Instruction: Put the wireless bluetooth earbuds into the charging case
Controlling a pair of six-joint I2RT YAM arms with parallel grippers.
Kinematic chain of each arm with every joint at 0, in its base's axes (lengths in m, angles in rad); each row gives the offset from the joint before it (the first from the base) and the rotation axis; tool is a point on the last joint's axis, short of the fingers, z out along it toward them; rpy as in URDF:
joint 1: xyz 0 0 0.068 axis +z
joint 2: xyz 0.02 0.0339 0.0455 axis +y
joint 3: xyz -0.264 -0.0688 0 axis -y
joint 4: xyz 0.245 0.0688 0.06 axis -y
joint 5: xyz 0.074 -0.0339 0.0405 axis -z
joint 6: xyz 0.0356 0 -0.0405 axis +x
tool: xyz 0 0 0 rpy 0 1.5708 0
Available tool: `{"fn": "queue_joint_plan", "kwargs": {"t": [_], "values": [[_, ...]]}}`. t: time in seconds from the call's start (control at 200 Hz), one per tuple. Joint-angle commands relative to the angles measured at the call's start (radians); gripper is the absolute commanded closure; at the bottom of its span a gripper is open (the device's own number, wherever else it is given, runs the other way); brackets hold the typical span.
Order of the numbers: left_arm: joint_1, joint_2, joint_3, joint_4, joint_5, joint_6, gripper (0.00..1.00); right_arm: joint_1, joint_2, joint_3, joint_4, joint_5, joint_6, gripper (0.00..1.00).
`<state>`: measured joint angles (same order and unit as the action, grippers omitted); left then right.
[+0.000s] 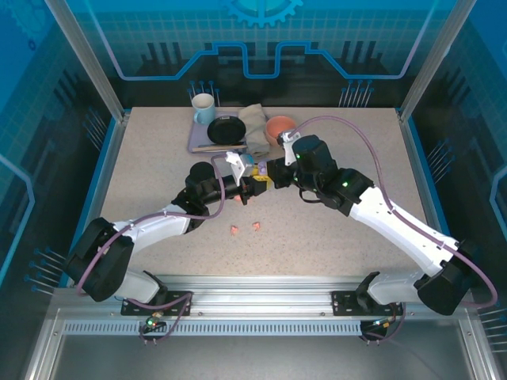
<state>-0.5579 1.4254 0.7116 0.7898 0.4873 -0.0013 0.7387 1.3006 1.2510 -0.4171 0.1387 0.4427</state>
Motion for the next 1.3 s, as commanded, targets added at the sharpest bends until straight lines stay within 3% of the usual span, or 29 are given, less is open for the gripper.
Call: {"fn": "queue_joint_plan", "kwargs": {"t": [0.0,0.195,0.385,0.62,1.296], "values": [[0.001,-0.040,0.026,0.097,0.017,0.013,1.00,0.006,0.027,-0.007,-0.057,-0.044,-0.011,0.87],[0.001,-0.042,0.026,0.104,0.015,0.012,1.00,0.006,0.031,0.000,-0.072,-0.041,-0.011,0.86],[0.001,-0.042,0.027,0.109,0.019,0.010,1.00,0.000,0.025,0.033,-0.086,-0.037,0.006,0.74],[0.000,-0.039,0.021,0.127,0.025,0.001,1.00,-0.017,0.037,0.113,-0.102,-0.089,0.045,0.65],[0.001,-0.046,0.000,0.141,0.021,0.001,1.00,-0.064,-0.018,0.156,-0.111,-0.087,0.109,0.51]]}}
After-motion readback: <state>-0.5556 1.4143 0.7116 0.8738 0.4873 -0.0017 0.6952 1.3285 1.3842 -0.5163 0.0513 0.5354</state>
